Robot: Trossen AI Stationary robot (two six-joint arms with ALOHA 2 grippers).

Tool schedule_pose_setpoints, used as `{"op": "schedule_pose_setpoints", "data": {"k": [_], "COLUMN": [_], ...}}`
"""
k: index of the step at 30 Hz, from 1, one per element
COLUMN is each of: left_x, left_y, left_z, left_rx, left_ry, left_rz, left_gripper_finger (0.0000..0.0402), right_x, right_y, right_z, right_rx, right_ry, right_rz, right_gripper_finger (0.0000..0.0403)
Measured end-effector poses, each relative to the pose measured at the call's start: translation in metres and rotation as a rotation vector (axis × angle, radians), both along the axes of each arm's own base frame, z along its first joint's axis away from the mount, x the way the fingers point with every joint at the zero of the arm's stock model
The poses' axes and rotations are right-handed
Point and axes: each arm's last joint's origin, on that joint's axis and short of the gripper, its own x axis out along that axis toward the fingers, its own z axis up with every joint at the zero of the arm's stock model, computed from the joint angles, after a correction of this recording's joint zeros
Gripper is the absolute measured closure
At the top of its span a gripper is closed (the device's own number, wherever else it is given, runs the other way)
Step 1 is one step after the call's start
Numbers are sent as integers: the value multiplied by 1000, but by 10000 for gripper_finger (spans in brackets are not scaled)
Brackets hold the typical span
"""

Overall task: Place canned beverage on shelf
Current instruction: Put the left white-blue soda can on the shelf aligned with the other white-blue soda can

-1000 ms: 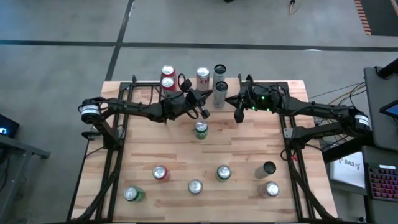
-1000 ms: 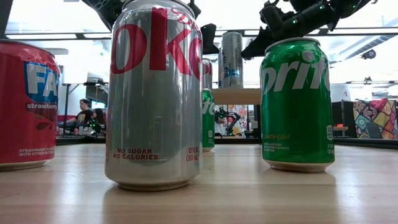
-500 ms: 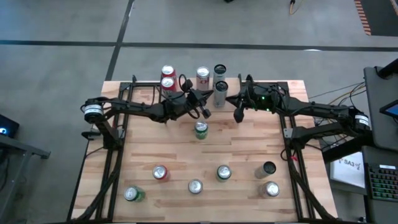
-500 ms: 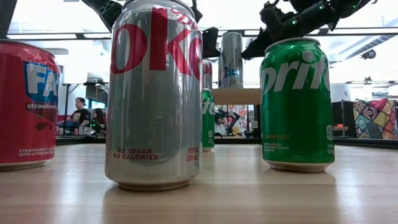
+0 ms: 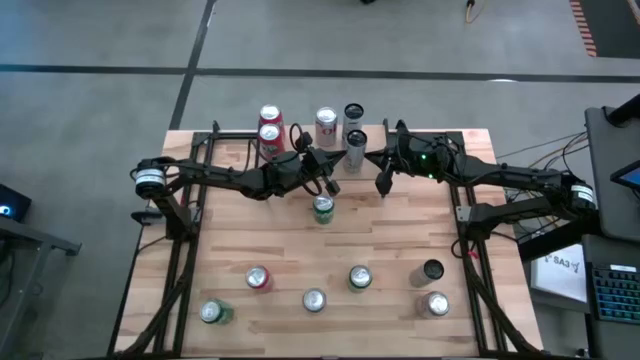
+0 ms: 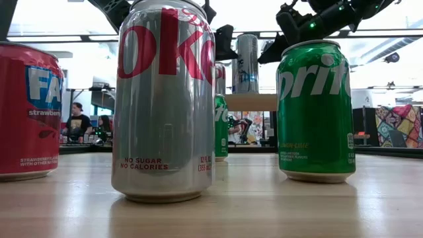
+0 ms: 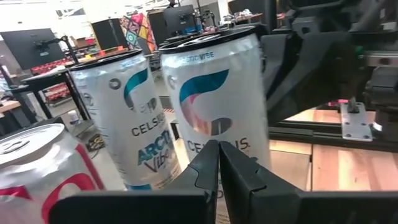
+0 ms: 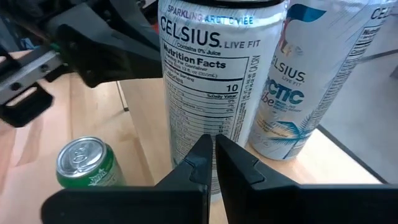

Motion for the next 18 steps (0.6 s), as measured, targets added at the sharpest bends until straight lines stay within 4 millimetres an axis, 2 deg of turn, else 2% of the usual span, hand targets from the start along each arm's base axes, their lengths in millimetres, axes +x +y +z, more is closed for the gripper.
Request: {"op": "schedule_pose_setpoints", "data": {"k": [18], "left_x": [-2], "left_y": [-2], "left_z": [5], "left_rx": [17], "left_ry": [7], "left_rz": [18], "left_gripper_finger": [402], "right_x": [-1], "right_y": [0], "right_z": [-1], "right_rx": [-6], "right_ry": [17], "right_rz": [-17], "right_gripper_finger": [390]}}
